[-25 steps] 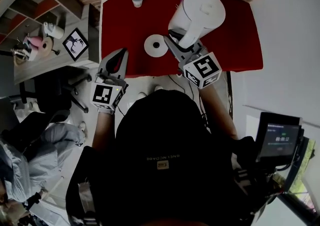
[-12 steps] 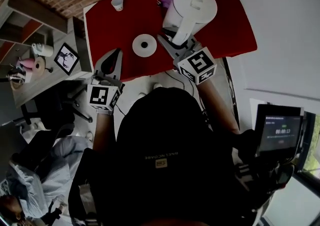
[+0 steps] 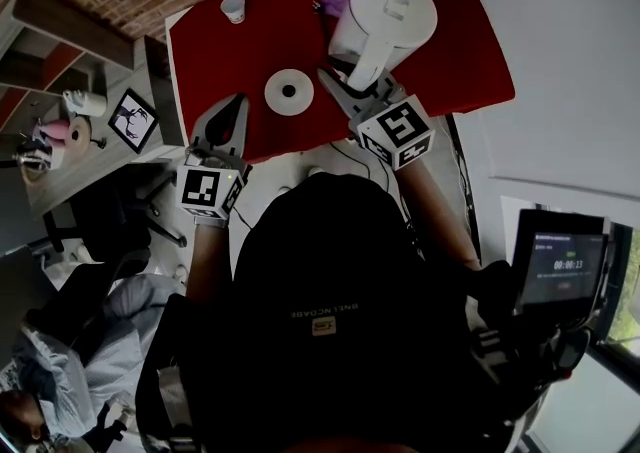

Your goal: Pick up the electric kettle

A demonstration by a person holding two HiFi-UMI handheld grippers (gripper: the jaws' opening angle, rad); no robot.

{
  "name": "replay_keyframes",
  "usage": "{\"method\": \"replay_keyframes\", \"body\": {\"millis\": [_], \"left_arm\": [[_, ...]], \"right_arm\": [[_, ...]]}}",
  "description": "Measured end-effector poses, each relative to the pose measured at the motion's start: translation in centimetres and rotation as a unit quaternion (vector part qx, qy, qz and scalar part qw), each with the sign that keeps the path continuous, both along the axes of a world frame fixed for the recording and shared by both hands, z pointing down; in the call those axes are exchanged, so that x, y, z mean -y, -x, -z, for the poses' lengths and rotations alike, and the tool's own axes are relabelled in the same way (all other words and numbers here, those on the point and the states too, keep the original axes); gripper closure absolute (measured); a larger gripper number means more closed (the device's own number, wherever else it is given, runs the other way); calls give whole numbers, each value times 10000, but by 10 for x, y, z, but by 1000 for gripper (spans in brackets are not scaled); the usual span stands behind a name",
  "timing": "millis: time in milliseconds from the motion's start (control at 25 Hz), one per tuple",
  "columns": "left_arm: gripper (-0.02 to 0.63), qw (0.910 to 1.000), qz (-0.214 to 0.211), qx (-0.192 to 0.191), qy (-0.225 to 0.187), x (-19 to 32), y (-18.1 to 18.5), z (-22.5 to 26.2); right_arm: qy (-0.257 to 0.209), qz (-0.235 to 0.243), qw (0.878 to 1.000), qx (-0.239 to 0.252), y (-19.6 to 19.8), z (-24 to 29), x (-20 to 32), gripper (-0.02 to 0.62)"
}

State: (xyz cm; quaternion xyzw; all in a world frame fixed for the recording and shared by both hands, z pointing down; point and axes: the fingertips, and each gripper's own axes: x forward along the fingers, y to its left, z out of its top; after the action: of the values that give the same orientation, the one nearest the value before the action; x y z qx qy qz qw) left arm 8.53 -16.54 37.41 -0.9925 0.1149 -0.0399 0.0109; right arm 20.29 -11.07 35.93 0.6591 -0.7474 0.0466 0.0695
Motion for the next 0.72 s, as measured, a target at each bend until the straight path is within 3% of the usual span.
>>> {"method": "replay_keyframes", "body": {"millis": [720], "left_arm": [[600, 10000, 60, 23, 27, 2, 5, 0]], "right_arm": [[72, 89, 9999, -76, 7, -2, 4, 528]]}}
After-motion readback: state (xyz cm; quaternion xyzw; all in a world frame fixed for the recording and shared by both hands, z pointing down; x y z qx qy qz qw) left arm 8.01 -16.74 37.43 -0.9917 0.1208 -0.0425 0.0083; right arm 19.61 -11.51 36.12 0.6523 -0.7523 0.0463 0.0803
